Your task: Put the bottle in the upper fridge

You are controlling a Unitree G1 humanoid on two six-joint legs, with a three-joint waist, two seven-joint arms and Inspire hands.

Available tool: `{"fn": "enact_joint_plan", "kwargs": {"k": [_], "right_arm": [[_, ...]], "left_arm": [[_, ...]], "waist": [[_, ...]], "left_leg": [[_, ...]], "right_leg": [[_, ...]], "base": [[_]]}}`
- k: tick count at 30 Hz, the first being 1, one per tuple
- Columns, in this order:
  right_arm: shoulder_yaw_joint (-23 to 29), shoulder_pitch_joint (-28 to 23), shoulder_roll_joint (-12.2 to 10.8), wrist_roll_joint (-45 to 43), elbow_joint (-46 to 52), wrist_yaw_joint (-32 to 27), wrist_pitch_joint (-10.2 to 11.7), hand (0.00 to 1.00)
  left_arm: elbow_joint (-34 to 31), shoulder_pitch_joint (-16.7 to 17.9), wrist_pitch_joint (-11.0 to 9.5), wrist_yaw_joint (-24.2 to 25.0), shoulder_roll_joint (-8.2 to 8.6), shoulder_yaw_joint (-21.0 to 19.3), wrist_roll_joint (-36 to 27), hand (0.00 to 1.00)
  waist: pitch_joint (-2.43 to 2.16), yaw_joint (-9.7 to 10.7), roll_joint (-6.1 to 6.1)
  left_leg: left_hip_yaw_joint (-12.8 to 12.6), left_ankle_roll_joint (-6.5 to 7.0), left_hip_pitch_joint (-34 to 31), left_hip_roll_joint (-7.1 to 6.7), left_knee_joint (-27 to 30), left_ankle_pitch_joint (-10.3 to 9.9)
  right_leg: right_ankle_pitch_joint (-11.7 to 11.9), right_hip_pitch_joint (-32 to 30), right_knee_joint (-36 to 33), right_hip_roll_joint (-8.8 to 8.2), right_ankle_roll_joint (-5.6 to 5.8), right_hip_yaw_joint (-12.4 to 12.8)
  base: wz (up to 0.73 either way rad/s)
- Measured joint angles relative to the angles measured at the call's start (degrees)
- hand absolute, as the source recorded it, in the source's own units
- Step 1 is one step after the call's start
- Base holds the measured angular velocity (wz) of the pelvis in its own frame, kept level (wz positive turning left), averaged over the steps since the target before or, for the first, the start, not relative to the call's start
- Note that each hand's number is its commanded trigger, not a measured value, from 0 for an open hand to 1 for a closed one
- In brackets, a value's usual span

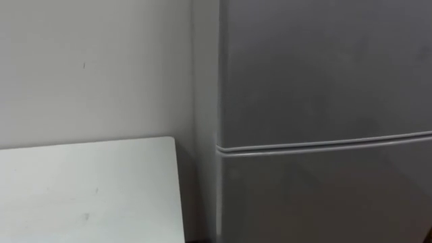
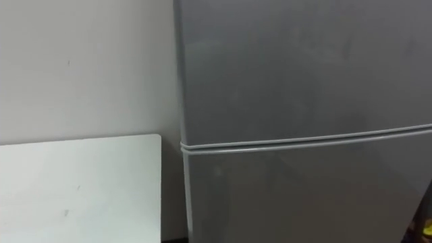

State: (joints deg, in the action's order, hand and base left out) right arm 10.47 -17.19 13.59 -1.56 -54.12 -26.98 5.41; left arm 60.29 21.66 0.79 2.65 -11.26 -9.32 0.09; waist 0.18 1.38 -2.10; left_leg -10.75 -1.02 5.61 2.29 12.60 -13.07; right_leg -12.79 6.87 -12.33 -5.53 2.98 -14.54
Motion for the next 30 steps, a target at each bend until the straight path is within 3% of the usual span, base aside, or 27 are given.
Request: {"fn": "enact_joint_plan", "kwargs": {"k": [8,15,21,24,30], "right_arm": [[-5.0,0.4,-0.4,-11.0,-3.5,4.6,-0.2,0.0],[-7.7,0.5,-1.7,-16.7,-6.1,9.0,-1.9,0.0],[-9.4,0.5,-3.2,-14.8,-6.3,13.8,-3.8,0.0],[-9.6,1.7,-3.9,-11.5,-6.4,16.3,-4.9,0.0],[-11.5,3.4,-3.8,-4.7,-8.2,23.1,-5.5,0.0]], "left_arm": [[0.4,-0.2,0.0,-0.9,1.19,1.6,0.0,0.0],[2.2,-1.5,0.2,-1.0,1.43,2.9,0.1,0.0],[2.2,-2.0,0.6,-1.5,1.56,5.0,0.2,0.0],[2.3,-2.1,0.6,-2.5,2.4,5.2,0.7,0.0],[3.0,-3.0,1.8,-2.4,2.87,5.2,1.8,0.0]], "waist": [[-0.19,-0.4,0.47],[-0.12,-0.9,1.06],[-0.11,-1.6,1.36],[-0.06,-1.7,1.76],[-0.02,-1.7,1.67]], "left_leg": [[0.0,-0.01,0.1,0.0,0.1,0.0],[-0.1,-0.12,0.7,0.02,0.0,-0.3],[0.2,-0.15,0.8,0.0,0.0,-0.4],[0.2,-0.13,0.6,-0.05,0.2,-0.4],[1.5,-0.11,-0.1,-0.33,0.7,-0.4]], "right_leg": [[0.0,0.2,0.1,0.06,-0.01,0.1],[-0.5,0.5,-0.4,0.01,0.0,0.2],[-0.6,1.0,-0.3,-0.06,0.01,-0.5],[-0.6,1.0,-0.3,-0.19,0.06,-0.8],[-0.7,1.4,0.3,-0.31,0.13,-1.9]], "base": [[0.0],[-0.01],[0.03],[0.05],[0.1]]}}
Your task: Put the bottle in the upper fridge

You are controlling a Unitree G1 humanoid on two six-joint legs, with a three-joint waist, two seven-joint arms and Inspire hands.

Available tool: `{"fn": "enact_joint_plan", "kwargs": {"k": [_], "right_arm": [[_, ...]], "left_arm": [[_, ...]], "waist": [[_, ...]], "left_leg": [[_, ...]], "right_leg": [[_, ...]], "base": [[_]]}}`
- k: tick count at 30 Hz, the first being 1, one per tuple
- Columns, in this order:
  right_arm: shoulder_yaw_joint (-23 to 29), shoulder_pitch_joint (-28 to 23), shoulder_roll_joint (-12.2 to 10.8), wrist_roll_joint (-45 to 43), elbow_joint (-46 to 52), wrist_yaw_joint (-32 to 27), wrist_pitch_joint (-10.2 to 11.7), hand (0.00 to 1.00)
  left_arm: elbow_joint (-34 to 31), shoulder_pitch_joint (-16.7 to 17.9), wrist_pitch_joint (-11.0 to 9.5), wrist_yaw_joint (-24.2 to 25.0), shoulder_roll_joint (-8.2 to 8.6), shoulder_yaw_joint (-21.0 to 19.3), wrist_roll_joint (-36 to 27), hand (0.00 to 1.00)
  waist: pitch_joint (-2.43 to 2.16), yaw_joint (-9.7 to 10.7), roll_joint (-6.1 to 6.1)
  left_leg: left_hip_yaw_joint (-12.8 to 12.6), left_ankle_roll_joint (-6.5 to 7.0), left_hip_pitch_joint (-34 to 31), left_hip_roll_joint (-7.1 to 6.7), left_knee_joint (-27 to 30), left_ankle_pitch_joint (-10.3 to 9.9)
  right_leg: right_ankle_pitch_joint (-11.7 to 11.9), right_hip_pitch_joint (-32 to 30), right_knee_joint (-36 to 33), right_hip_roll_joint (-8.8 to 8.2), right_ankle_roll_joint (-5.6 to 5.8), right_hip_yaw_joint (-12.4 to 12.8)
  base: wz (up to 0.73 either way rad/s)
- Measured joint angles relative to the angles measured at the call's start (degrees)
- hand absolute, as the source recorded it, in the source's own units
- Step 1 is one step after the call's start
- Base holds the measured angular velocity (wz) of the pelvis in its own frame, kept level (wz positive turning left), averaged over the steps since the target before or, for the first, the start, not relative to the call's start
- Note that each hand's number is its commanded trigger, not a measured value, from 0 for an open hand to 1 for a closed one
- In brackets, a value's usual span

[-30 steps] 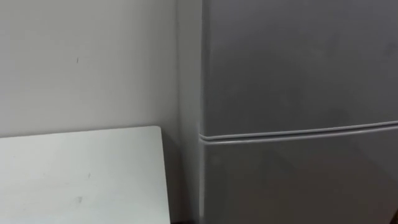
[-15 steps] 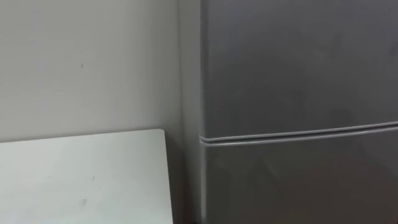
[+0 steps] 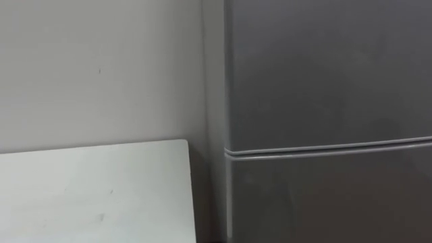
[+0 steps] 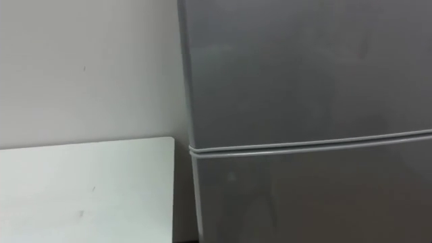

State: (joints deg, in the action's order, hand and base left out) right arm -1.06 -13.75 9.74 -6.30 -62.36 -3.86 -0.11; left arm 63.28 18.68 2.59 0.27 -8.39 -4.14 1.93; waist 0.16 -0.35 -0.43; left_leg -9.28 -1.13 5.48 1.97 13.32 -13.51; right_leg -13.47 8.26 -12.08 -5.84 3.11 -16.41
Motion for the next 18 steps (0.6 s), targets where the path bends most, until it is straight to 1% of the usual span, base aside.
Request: {"fn": "enact_joint_plan", "kwargs": {"k": [5,7,11,13,14,16,18], "right_arm": [[-0.1,0.1,1.0,8.3,-2.5,4.8,-0.9,0.0],[0.0,0.1,1.4,10.6,-3.0,7.3,-1.3,0.0],[0.1,-0.1,1.3,12.4,-3.2,9.9,-1.4,0.0],[0.1,-0.2,1.4,14.1,-3.3,11.1,-2.0,0.0],[0.1,-0.2,1.3,15.5,-3.5,11.8,-2.3,0.0],[0.2,-0.3,1.4,17.5,-4.3,13.4,-2.5,0.0],[0.3,-0.4,1.4,17.6,-4.3,14.4,-2.5,0.0]], "left_arm": [[0.8,-0.4,0.2,0.6,0.43,0.0,0.2,0.0],[0.8,-0.4,1.1,1.6,0.51,0.0,0.1,0.0],[0.9,-0.6,1.2,2.8,0.54,0.0,1.0,0.0],[0.9,-1.0,1.5,3.1,0.56,0.0,1.1,0.0],[0.9,-1.3,2.0,3.2,0.56,0.0,1.1,0.0],[0.9,-1.3,2.5,3.9,0.57,0.0,1.1,0.0],[0.9,-1.3,2.5,4.3,0.57,-0.1,1.1,0.0]], "waist": [[0.02,-0.1,-0.04],[0.05,-0.1,-0.09],[0.18,-0.1,-0.4],[0.17,-0.1,-0.53],[0.16,-0.1,-0.62],[0.1,-0.1,-0.78],[0.11,-0.1,-0.86]], "left_leg": [[0.1,-0.02,0.1,0.02,0.4,0.0],[0.1,-0.03,0.1,0.06,0.5,0.0],[0.3,-0.04,0.0,0.07,0.7,0.0],[0.6,-0.05,-0.2,0.06,0.8,0.0],[0.7,-0.05,-0.4,0.07,1.0,0.0],[0.7,-0.07,-0.7,0.12,1.2,0.0],[0.6,-0.07,-0.9,0.2,1.6,0.0]], "right_leg": [[-0.2,0.9,0.3,-0.03,0.05,-0.8],[-0.3,0.9,0.3,-0.06,-0.01,-1.0],[-0.6,0.8,0.2,-0.09,0.03,-1.0],[-0.7,0.7,0.2,-0.09,0.04,-1.2],[-0.7,0.7,0.2,-0.05,0.03,-1.3],[-0.7,0.5,0.3,-0.01,0.0,-1.3],[-0.5,0.3,0.3,0.01,-0.12,-1.3]], "base": [[0.08],[0.04],[0.02],[0.07],[0.05],[0.02],[0.0]]}}
